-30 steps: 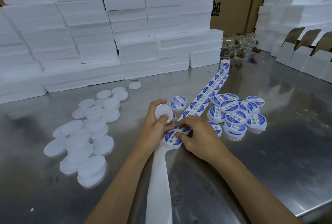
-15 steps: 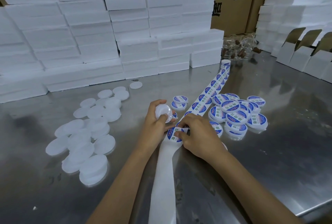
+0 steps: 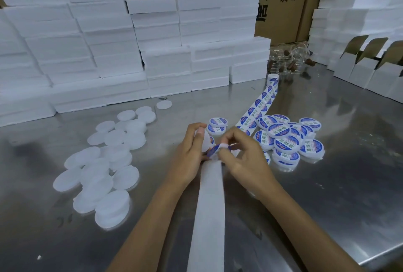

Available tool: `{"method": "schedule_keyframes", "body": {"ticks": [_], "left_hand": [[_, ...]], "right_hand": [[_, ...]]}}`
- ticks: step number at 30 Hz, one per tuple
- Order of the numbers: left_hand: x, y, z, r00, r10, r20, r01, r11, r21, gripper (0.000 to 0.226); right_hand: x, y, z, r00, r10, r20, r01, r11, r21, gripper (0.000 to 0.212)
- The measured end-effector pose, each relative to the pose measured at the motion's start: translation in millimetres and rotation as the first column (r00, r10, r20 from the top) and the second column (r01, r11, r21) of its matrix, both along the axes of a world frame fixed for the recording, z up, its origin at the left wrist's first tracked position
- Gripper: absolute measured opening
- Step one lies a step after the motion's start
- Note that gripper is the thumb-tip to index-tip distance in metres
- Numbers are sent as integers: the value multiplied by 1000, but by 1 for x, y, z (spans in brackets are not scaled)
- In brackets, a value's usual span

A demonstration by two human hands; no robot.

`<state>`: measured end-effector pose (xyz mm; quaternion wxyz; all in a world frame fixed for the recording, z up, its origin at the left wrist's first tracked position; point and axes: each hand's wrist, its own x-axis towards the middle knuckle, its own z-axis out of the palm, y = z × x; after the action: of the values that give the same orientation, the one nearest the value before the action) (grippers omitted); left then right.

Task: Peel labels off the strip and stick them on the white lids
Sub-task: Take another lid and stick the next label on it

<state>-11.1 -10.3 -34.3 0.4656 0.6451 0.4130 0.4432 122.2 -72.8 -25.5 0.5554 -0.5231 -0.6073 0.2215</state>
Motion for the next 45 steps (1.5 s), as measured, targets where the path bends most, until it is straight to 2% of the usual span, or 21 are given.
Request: {"method": "schedule_keyframes", "body": {"ticks": [2, 4, 7, 10, 13, 16, 19, 28, 32, 33, 36, 41, 45], "left_hand": [[1, 0, 1, 998, -2, 55, 4, 999, -42, 23], [1, 2, 5, 986, 36, 163, -17, 993, -117, 24], [-3, 5, 11, 931, 122, 345, -37, 969, -244, 31], [-6, 6, 15, 828, 125, 547, 69, 944, -321, 29], [-9, 6, 20, 756, 121, 643, 164, 916, -365, 25], [-9, 5, 23, 750, 104, 654, 206, 902, -379, 47], [-8, 1, 26, 751, 88, 655, 217, 903, -370, 58], [1, -4, 29, 760, 78, 645, 217, 905, -366, 58], [2, -6, 28, 765, 84, 638, 203, 909, -363, 50], [1, -6, 28, 761, 92, 642, 197, 910, -365, 49], [-2, -5, 29, 720, 118, 684, 207, 904, -374, 47], [1, -8, 32, 683, 92, 725, 264, 894, -362, 46], [0, -9, 33, 691, 74, 719, 283, 888, -363, 45]], "right_hand": [[3, 2, 7, 983, 3, -181, 2, 1000, 25, 8], [7, 9, 15, 961, -7, -275, 11, 1000, 11, 10], [4, 24, 24, 947, -1, -320, -17, 998, -53, 15], [-8, 35, 25, 935, 5, -355, -35, 996, -79, 15], [-19, 39, 19, 946, 1, -323, -29, 996, -82, 19], [-22, 39, 14, 962, 17, -272, -36, 997, -64, 23], [-22, 38, 13, 968, 20, -251, -34, 998, -53, 23], [-21, 40, 8, 985, -50, -165, 41, 998, -55, 23], [-20, 40, 4, 989, -150, -1, 150, 989, 3, 28], [-20, 40, 3, 985, -166, 38, 165, 986, 16, 32], [-16, 38, 2, 976, -209, 67, 210, 978, -17, 66], [-19, 33, -2, 913, -252, 321, 261, 965, 17, 49], [-19, 34, -1, 899, -248, 361, 238, 968, 73, 28]]}}
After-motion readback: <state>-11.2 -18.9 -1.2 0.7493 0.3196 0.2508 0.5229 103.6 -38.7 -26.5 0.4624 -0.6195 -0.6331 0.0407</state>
